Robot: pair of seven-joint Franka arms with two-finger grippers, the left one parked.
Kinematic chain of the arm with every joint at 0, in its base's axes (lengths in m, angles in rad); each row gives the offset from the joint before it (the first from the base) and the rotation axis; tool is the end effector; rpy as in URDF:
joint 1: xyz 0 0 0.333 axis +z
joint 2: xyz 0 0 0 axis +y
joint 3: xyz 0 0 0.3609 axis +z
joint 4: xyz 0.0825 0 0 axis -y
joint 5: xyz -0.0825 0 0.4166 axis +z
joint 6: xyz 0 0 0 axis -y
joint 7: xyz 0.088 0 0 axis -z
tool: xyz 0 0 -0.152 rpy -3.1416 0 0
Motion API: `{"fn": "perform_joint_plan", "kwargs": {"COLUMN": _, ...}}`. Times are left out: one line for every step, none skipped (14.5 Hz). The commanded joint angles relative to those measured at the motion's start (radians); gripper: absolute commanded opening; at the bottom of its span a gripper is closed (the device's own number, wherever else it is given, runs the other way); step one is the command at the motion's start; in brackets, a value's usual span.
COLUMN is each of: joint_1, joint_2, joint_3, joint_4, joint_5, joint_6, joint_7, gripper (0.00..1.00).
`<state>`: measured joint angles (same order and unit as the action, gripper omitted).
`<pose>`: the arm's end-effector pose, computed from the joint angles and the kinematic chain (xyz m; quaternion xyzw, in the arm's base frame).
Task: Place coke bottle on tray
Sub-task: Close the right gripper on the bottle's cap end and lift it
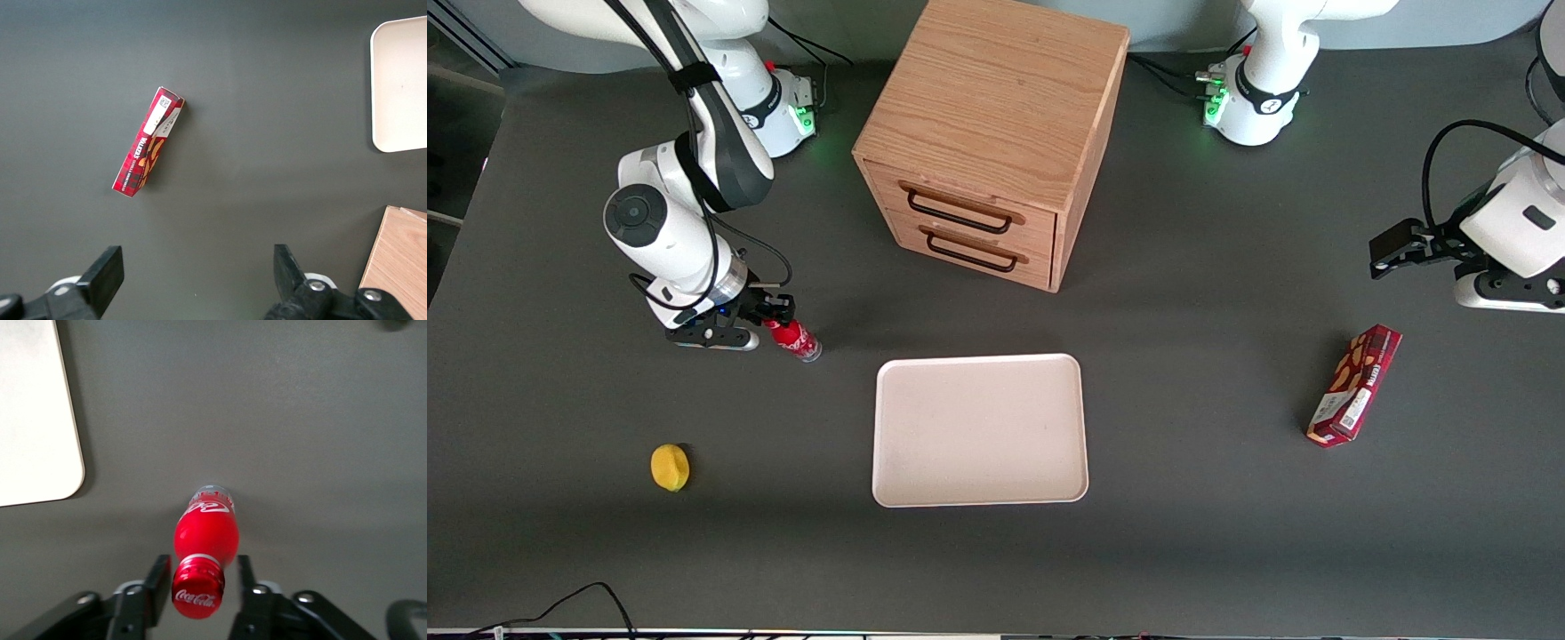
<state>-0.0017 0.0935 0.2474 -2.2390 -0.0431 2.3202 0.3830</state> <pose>0.5442 0.1342 0.3053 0.9985 -0.0543 -0.0030 0.0055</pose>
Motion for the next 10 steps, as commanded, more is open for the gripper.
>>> {"fn": "perform_joint_plan", "kwargs": {"joint_1": 0.002, "joint_2": -0.008, "joint_3": 0.000, "joint_4": -0.008, "joint_5": -0.021, "joint_6": 0.021, "joint_7": 0.016, "gripper": 0.00}}
{"fn": "perform_joint_plan", "kwargs": {"joint_1": 0.002, "joint_2": -0.011, "joint_3": 0.000, "joint_4": -0.005, "joint_5": -0.023, "joint_6": 0.019, "joint_7": 0.016, "gripper": 0.00}}
{"fn": "perform_joint_plan", "kwargs": {"joint_1": 0.002, "joint_2": -0.014, "joint_3": 0.000, "joint_4": -0.001, "joint_5": -0.023, "joint_6": 0.016, "joint_7": 0.016, "gripper": 0.00}}
{"fn": "perform_joint_plan", "kwargs": {"joint_1": 0.002, "joint_2": -0.023, "joint_3": 0.000, "joint_4": 0.018, "joint_5": -0.023, "joint_6": 0.002, "joint_7": 0.014, "gripper": 0.00}}
{"fn": "perform_joint_plan", "kwargs": {"joint_1": 0.002, "joint_2": -0.040, "joint_3": 0.000, "joint_4": 0.065, "joint_5": -0.023, "joint_6": -0.078, "joint_7": 0.011, "gripper": 0.00}}
{"fn": "perform_joint_plan", "kwargs": {"joint_1": 0.000, "joint_2": -0.044, "joint_3": 0.000, "joint_4": 0.152, "joint_5": -0.023, "joint_6": -0.201, "joint_7": 0.005, "gripper": 0.00}}
{"fn": "perform_joint_plan", "kwargs": {"joint_1": 0.000, "joint_2": -0.043, "joint_3": -0.002, "joint_4": 0.253, "joint_5": -0.023, "joint_6": -0.320, "joint_7": 0.004, "gripper": 0.00}}
{"fn": "perform_joint_plan", "kwargs": {"joint_1": 0.000, "joint_2": -0.031, "joint_3": 0.000, "joint_4": 0.365, "joint_5": -0.021, "joint_6": -0.437, "joint_7": 0.004, "gripper": 0.00}}
{"fn": "perform_joint_plan", "kwargs": {"joint_1": 0.002, "joint_2": -0.009, "joint_3": -0.002, "joint_4": 0.469, "joint_5": -0.020, "joint_6": -0.526, "joint_7": 0.005, "gripper": 0.00}}
{"fn": "perform_joint_plan", "kwargs": {"joint_1": 0.002, "joint_2": 0.021, "joint_3": 0.000, "joint_4": 0.581, "joint_5": -0.017, "joint_6": -0.609, "joint_7": 0.008, "gripper": 0.00}}
